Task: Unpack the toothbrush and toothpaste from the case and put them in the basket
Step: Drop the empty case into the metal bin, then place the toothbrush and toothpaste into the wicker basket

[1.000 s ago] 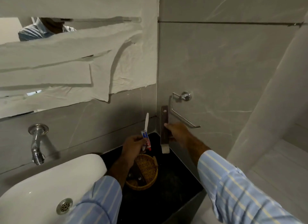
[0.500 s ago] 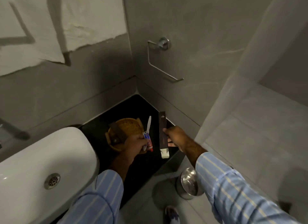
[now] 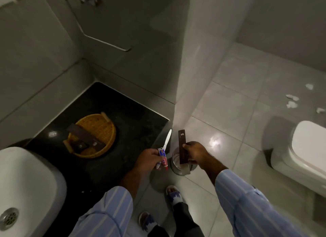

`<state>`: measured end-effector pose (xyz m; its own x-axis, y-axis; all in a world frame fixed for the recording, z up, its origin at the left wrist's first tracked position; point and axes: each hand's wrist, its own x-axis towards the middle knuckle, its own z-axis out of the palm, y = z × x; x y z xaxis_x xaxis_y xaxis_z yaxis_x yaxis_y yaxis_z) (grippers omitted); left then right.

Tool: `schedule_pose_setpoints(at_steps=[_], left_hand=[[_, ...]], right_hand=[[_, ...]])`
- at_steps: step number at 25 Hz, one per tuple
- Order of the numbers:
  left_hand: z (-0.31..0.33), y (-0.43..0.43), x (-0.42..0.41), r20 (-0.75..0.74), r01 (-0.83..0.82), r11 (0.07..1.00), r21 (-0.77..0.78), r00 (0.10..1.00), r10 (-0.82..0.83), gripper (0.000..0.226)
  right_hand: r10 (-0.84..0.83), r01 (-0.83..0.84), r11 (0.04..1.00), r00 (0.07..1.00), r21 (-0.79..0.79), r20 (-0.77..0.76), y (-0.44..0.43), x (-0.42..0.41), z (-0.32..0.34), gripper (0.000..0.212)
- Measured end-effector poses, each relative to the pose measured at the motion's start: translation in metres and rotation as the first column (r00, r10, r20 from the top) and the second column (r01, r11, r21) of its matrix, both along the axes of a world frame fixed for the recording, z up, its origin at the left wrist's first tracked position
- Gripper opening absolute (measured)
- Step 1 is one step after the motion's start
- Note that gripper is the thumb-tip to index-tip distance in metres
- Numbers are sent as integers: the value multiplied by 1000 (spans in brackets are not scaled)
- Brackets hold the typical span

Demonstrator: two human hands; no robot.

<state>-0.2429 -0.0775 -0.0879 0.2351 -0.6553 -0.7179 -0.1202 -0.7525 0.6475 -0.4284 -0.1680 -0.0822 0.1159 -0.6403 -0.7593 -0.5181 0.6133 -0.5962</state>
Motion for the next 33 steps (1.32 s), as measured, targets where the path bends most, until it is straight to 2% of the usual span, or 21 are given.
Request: schedule_pose_setpoints(at_steps=[2, 5, 9, 16, 18, 20, 21, 22, 24, 25, 27, 29, 31, 33], left_hand=[[-11, -6, -13, 17, 56, 998, 30, 998, -57, 12], [-31, -15, -24, 33, 102, 992, 73, 994, -105, 5], [-52, -27, -29, 62, 104, 984, 148, 992, -114, 18], [-74, -40, -29, 110, 101, 974, 204, 986, -125, 27], [-75, -43, -28, 108, 117, 970, 214, 984, -142, 29], [-71, -46, -27, 124, 145, 967, 209, 977, -173, 30], [-68, -47, -26, 137, 151, 968, 202, 974, -181, 31], [-62, -49, -26, 143, 153, 969, 193, 973, -182, 31], [-50, -52, -25, 151, 189, 967, 173, 965, -216, 31], [-43, -54, -22, 161, 228, 961, 159, 954, -253, 31], [-26, -55, -14, 187, 306, 946, 105, 929, -321, 28], [-7, -58, -5, 242, 409, 911, 54, 879, -410, 17], [18, -60, 7, 322, 490, 871, 31, 820, -473, 3], [42, -60, 23, 361, 505, 863, -19, 808, -465, 3]], right_hand=[[-42, 43, 997, 999, 65, -18, -2, -22, -24, 25], [-86, 94, 988, 994, 124, -66, -9, -43, -62, 18], [-29, 46, 990, 991, 134, -130, -26, -53, -112, 24], [-46, 73, 966, 992, 248, -115, -50, -60, -146, 21], [25, 5, 977, 990, 215, -136, -57, -62, -139, 25], [299, -290, 954, 926, 73, -230, -66, -58, -128, 32], [386, -418, 907, 870, -42, -307, -70, -52, -117, 34], [381, -451, 878, 861, -160, -337, -74, -43, -99, 32], [382, -470, 810, 877, -352, -291, -81, -23, -66, 23], [458, -534, 742, 846, -405, -274, -85, -13, -48, 20], [668, -710, 560, 692, -426, -274, -87, 8, -18, 22], [803, -839, 407, 517, -362, -296, -84, 26, 11, 26], [869, -914, 237, 351, -330, -349, -81, 43, 30, 28], [878, -934, 103, 247, -342, -411, -79, 57, 51, 29]])
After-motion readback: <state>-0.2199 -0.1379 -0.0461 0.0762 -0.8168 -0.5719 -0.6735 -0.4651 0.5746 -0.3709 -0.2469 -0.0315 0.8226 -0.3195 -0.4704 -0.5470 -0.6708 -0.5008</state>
